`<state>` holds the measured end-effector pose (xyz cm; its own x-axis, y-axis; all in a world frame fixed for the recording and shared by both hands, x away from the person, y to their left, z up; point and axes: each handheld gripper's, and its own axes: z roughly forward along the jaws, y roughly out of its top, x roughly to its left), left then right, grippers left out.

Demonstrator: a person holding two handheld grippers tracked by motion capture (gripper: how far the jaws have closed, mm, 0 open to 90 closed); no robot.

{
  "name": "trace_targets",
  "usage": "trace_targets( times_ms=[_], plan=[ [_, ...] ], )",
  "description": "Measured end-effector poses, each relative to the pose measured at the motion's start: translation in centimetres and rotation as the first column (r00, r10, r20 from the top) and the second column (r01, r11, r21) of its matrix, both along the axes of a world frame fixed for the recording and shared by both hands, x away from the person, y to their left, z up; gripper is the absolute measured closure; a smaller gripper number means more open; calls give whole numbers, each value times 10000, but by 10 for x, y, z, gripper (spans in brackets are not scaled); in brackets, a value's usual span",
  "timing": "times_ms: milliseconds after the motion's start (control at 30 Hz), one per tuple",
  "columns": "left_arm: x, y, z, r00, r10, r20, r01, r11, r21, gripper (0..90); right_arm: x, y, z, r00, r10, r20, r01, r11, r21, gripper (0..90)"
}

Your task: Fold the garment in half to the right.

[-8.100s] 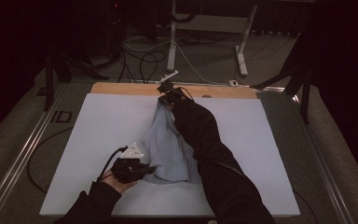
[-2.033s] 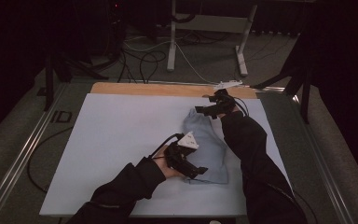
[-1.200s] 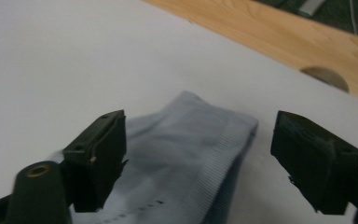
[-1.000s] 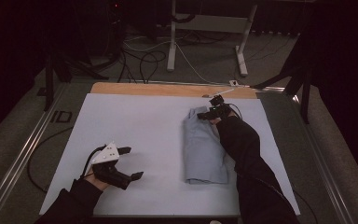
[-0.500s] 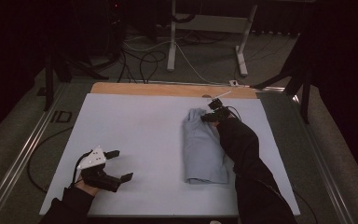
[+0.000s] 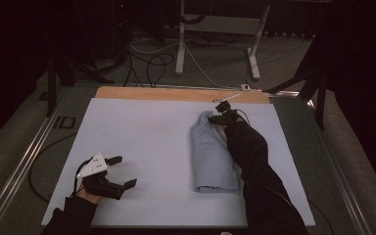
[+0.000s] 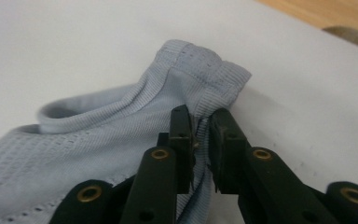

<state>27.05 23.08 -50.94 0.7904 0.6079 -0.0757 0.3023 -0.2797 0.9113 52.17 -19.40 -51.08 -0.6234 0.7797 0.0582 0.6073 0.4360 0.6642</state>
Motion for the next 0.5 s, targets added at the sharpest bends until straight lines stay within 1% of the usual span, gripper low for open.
trace_targets(
  times_ms=[100,167,267,300,333,400,433,500],
  plan=[
    [0,-2,-2,10000,0,-43,0,10000,75,3,1,0,-7,9997,-237,11,237,9994,-267,749],
    [-1,-2,-2,10000,-40,-1,40,9999,119,3,2,-1,-8,9991,-413,-99,412,9991,-112,704],
    [0,-2,-2,10000,10,26,-10,10000,62,3,2,-1,-6,9993,-361,-6,361,9987,-349,614],
    [0,-2,-2,10000,2,31,-3,10000,71,3,1,-1,-5,9993,-370,-40,368,9988,-333,595],
    [0,-1,-1,10000,-18,37,18,10000,77,3,0,-2,-3,9995,-326,-40,325,9992,-222,557],
    [0,0,-1,10000,18,49,-18,10000,59,3,-2,-2,2,9997,-253,-5,253,9994,-228,476],
    [0,0,-1,10000,45,47,-45,10000,33,3,-3,-3,5,9999,-142,3,142,9998,-154,433],
    [-1,0,0,9999,44,107,-44,10000,20,3,-7,-4,12,10000,-39,55,39,10000,-62,377]
  ],
)
